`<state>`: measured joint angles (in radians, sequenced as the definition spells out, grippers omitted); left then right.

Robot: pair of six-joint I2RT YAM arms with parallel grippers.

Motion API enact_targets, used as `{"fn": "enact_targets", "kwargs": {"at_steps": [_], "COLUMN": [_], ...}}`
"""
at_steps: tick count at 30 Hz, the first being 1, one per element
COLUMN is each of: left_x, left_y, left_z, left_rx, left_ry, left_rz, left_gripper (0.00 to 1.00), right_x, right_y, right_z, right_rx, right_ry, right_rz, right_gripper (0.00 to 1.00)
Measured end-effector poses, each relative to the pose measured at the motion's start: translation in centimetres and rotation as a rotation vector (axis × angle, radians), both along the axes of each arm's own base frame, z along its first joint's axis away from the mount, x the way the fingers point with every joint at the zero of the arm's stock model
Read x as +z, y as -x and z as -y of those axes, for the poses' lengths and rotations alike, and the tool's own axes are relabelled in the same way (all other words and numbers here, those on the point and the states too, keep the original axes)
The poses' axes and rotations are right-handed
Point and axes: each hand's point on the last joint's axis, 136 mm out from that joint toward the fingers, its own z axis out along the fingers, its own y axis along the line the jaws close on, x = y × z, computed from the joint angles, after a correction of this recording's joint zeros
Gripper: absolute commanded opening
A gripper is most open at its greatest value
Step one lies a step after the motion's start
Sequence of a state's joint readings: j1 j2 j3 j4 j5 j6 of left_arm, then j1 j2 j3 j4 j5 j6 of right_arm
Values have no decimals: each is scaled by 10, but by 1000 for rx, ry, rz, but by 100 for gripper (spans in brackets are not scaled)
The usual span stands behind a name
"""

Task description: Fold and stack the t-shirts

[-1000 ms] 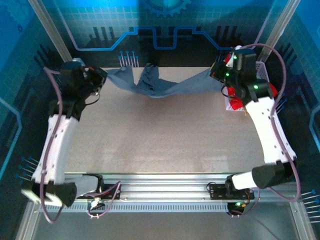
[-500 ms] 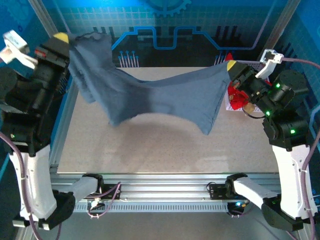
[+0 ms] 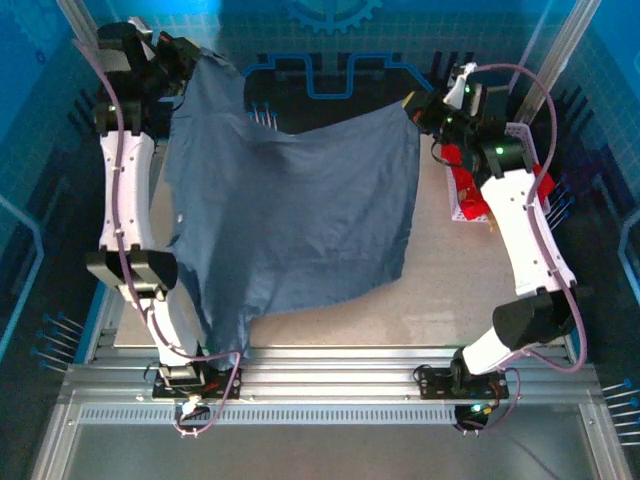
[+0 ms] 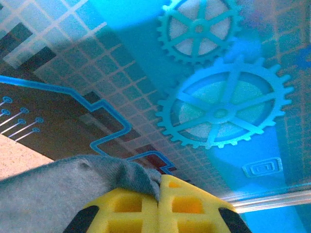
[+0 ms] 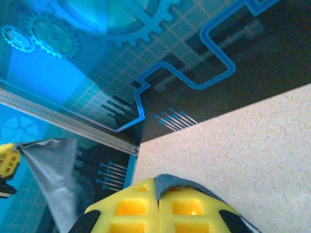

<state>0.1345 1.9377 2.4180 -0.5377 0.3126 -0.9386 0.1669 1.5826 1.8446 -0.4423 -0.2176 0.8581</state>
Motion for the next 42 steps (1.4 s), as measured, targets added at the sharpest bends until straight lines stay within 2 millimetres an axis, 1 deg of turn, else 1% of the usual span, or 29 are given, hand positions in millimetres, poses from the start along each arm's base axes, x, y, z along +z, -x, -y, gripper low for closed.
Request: {"fn": "enact_targets", "kwargs": {"at_steps": [1,3,6,8,9,11,13,14,15,16,17,18,20,21,22,23,24,25,26,27,28,29,31,32,33,34,36,38,42], "left_x": [3,22,75,113,128,159,177,179,175,164,146,125,65,35,-4,-51,-89,-142,-202,-244,-295,-336,-390,-407,-420,-429,-435,-434,-432], "left_y": [-2,4,28,55,68,100,132,150,164,182,201,213,236,242,245,246,245,247,253,260,276,292,321,332,340,346,353,355,358], "left_z": [-4,-9,-17,-22,-23,-18,-6,2,9,18,24,28,29,29,31,35,39,44,50,54,60,66,76,81,85,89,95,100,108], "left_rx": [-1,-1,2,9,13,7,-14,-25,-27,-30,-26,-21,5,14,16,9,3,-3,-7,-5,-4,-6,-12,-17,-24,-30,-47,-60,-86], "left_ry": [6,12,20,22,19,17,5,4,4,7,11,21,42,50,67,90,105,131,160,173,198,217,250,261,267,273,277,283,284], "left_rz": [8,53,192,291,332,407,456,460,451,430,402,364,259,213,141,46,-34,-149,-287,-389,-523,-628,-765,-811,-849,-878,-912,-919,-929], "left_gripper": [0,0,0,0,0,0,0,0,0,0,0,0,0,0,0,0,0,0,0,0,0,0,0,0,0,0,0,0,0], "right_x": [7,25,61,87,97,113,117,114,109,99,85,71,24,-2,-34,-70,-101,-139,-178,-213,-247,-280,-323,-342,-355,-368,-386,-396,-395], "right_y": [-5,-10,-8,-3,-1,4,8,9,11,12,14,16,23,28,34,41,48,57,68,78,90,103,119,123,125,126,132,140,149], "right_z": [3,11,27,40,45,57,64,66,67,67,66,65,60,57,51,46,41,36,32,29,27,26,25,25,25,26,30,37,50], "right_rx": [-9,-27,-61,-87,-98,-122,-137,-142,-143,-143,-141,-139,-127,-118,-103,-90,-79,-68,-57,-51,-45,-40,-31,-29,-29,-29,-35,-50,-90], "right_ry": [-5,-15,-29,-40,-43,-45,-43,-42,-40,-38,-33,-29,-10,-1,9,18,28,39,51,66,86,108,142,160,174,190,229,271,338], "right_rz": [14,53,132,191,214,257,266,263,251,232,205,175,84,33,-35,-110,-175,-256,-343,-423,-507,-593,-716,-774,-810,-847,-911,-963,-995], "right_gripper": [0,0,0,0,0,0,0,0,0,0,0,0,0,0,0,0,0,0,0,0,0,0,0,0,0,0,0,0,0]}}
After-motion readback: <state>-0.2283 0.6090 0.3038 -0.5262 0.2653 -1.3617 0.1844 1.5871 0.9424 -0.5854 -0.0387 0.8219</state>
